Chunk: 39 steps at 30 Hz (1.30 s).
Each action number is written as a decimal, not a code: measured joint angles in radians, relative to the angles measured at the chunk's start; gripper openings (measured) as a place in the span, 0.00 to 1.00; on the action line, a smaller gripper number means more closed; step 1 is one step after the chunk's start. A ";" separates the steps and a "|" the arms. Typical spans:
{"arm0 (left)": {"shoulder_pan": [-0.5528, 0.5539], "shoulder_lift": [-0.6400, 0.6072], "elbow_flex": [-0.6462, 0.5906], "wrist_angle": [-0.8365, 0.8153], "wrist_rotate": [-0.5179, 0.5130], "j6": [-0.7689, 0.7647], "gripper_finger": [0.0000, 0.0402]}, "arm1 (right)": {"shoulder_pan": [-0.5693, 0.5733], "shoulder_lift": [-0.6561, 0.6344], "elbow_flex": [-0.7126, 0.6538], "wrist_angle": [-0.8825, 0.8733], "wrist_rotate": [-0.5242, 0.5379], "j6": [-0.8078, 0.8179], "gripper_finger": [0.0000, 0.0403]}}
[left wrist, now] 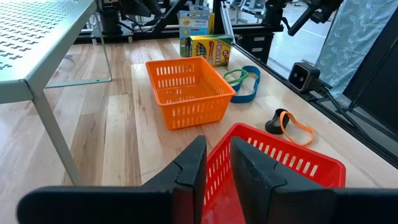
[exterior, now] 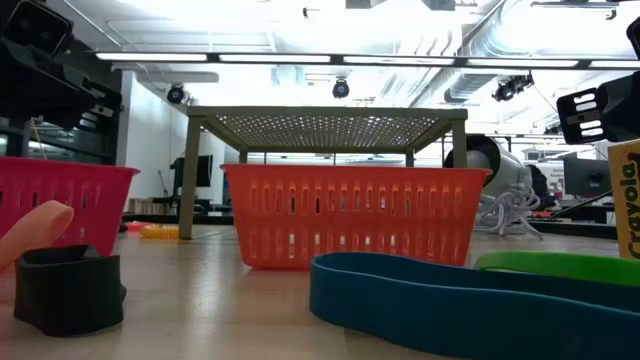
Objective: Pick & Place Office Desk Supplies
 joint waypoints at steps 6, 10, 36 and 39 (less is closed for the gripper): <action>0.000 0.000 0.000 0.000 0.000 0.000 0.17 | 0.000 0.000 0.000 0.000 0.000 0.000 0.26; 0.000 0.000 0.000 0.000 0.000 0.000 0.17 | 0.000 0.000 0.000 0.000 0.000 0.000 0.26; 0.000 0.012 0.067 -0.013 0.000 -0.028 0.17 | 0.000 0.000 0.000 0.000 0.000 0.000 0.26; 0.000 0.033 0.116 -0.006 -0.005 -0.003 0.17 | 0.000 0.000 0.000 0.000 0.000 0.000 0.26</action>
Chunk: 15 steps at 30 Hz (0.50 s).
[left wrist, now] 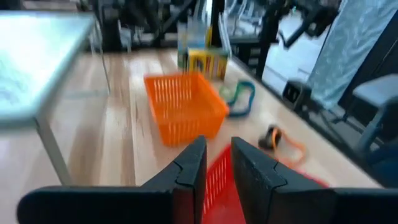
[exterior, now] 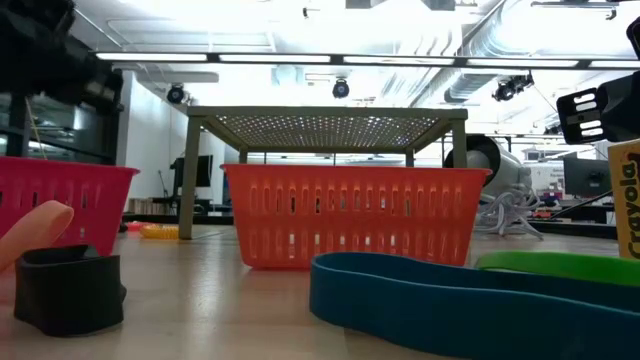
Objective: Pick & Place Office Desk Supplies
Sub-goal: Put the white rubber band into the black bin
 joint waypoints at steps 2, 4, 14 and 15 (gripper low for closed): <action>0.000 0.028 0.040 -0.003 0.000 0.003 0.17 | 0.000 0.000 0.000 0.000 0.000 0.000 0.26; 0.000 0.062 0.086 -0.026 0.000 0.003 0.17 | 0.000 0.000 0.000 0.000 0.000 0.000 0.26; -0.009 0.287 0.404 -0.220 0.012 0.030 0.17 | 0.000 0.000 0.000 0.000 0.000 0.000 0.26; -0.017 0.311 0.434 -0.235 0.014 0.040 0.17 | 0.000 0.000 0.000 0.000 0.000 0.000 0.26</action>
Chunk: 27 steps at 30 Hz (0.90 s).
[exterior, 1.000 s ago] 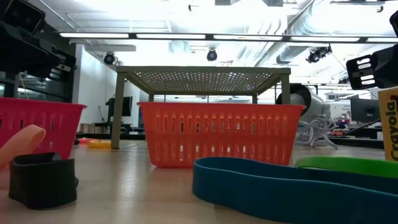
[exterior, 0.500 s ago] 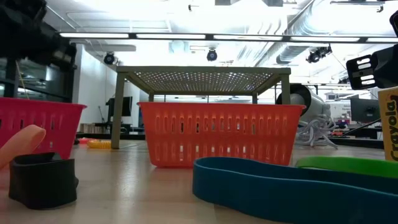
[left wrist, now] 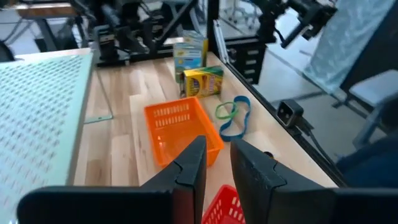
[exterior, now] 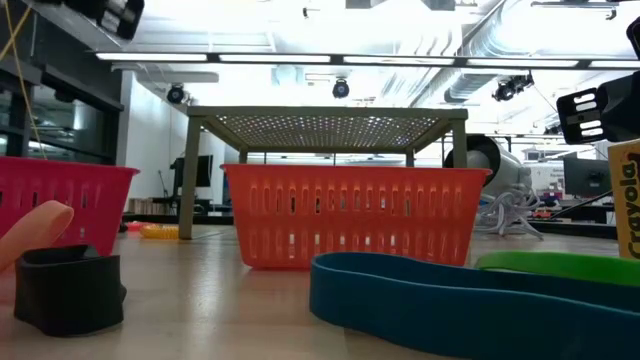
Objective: Pick & Place Office Desk Supplies
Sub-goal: Put the white rubber band into the black bin
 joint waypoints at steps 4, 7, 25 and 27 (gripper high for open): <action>-0.047 0.103 0.110 -0.054 0.000 0.027 0.17 | 0.000 0.000 0.000 0.000 0.000 0.000 0.26; -0.089 0.177 0.164 -0.081 -0.007 0.028 0.17 | 0.000 0.000 0.000 0.000 0.000 0.000 0.26; -0.328 0.414 0.197 -0.008 -0.031 -0.037 0.17 | 0.000 0.000 0.000 0.000 0.000 0.000 0.26; -0.356 0.425 0.197 -0.004 -0.042 -0.041 0.17 | 0.000 0.000 0.000 0.000 0.000 0.000 0.26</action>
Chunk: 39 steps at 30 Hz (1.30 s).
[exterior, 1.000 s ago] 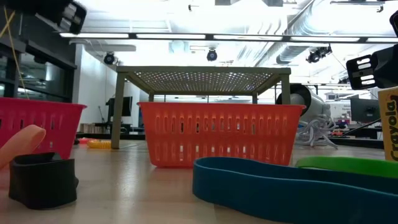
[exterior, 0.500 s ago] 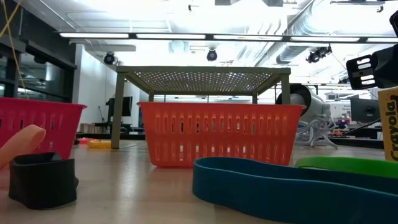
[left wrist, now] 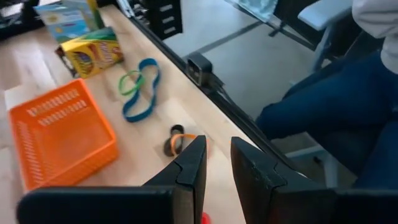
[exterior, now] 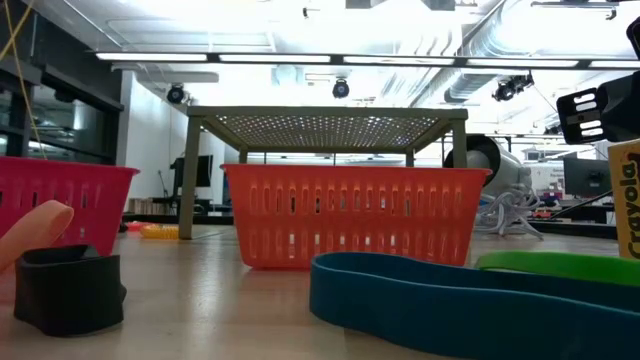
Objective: Pick & Place Office Desk Supplies
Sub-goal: Put the white rubber band into the black bin
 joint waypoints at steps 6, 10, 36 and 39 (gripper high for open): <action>-0.077 0.026 0.000 0.000 -0.019 -0.039 0.17 | 0.000 0.000 0.000 0.000 0.000 0.000 0.26; -0.120 0.039 0.001 -0.001 -0.025 -0.086 0.17 | 0.000 0.000 0.000 0.000 0.000 0.000 0.26; -0.135 0.495 0.393 -0.465 0.080 -0.045 0.17 | 0.000 0.000 0.000 0.000 0.000 0.000 0.26; -0.123 0.522 0.393 -0.465 0.079 -0.045 0.17 | 0.000 0.000 0.000 0.000 0.000 0.000 0.26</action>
